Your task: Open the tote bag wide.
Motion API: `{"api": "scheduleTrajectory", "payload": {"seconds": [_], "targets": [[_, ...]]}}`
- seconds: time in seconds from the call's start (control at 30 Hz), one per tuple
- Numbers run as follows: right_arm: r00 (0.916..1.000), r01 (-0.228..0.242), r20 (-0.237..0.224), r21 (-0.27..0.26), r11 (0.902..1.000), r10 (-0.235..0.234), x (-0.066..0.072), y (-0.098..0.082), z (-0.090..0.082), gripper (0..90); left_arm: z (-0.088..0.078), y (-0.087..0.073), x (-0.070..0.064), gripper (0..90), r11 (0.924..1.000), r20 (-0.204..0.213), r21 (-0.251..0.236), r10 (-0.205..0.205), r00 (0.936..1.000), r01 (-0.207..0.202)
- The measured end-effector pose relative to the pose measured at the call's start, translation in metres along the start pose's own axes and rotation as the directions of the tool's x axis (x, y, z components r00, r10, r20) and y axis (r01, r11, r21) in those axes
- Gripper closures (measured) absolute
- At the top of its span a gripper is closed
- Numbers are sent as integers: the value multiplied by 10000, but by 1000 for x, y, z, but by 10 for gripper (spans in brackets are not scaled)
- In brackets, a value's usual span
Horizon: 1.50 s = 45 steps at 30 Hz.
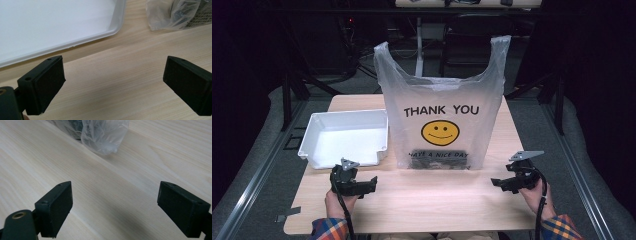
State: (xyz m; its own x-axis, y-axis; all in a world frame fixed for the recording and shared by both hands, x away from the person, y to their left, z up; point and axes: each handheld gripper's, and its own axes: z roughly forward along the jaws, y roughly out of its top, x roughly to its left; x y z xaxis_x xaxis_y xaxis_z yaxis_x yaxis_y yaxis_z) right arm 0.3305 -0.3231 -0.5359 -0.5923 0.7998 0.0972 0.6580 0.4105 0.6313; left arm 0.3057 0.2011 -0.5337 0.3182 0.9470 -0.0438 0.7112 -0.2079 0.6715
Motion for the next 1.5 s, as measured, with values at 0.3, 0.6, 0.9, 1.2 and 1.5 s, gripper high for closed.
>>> {"api": "scheduleTrajectory", "payload": {"seconds": [0.3, 0.6, 0.9, 1.2, 1.5], "targets": [[9984, 231, 526, -35, 9997, -229, 2, 6, -3, 144, -2, 2, -4, 35, 9997, 147, -102, 210, 9997, -209], [9995, 323, -7, -132, 9994, -323, 7, 13, 7, 235, -1, 11, -9, 74, 9979, 556, -548, 369, 9978, -339], [9979, 581, -284, -203, 9981, -586, 12, 20, 12, 299, 3, 21, -23, 155, 9922, 842, -941, 893, 9924, -813], [9969, 716, -294, -647, 9953, -736, 15, 35, 17, 397, 14, 33, -35, 288, 9851, 1144, -1260, 1319, 9846, -1173], [9961, 744, -420, -769, 9943, -778, 18, 47, 29, 580, 30, 45, -49, 414, 9813, 1453, -1435, 1492, 9781, -1284]]}}
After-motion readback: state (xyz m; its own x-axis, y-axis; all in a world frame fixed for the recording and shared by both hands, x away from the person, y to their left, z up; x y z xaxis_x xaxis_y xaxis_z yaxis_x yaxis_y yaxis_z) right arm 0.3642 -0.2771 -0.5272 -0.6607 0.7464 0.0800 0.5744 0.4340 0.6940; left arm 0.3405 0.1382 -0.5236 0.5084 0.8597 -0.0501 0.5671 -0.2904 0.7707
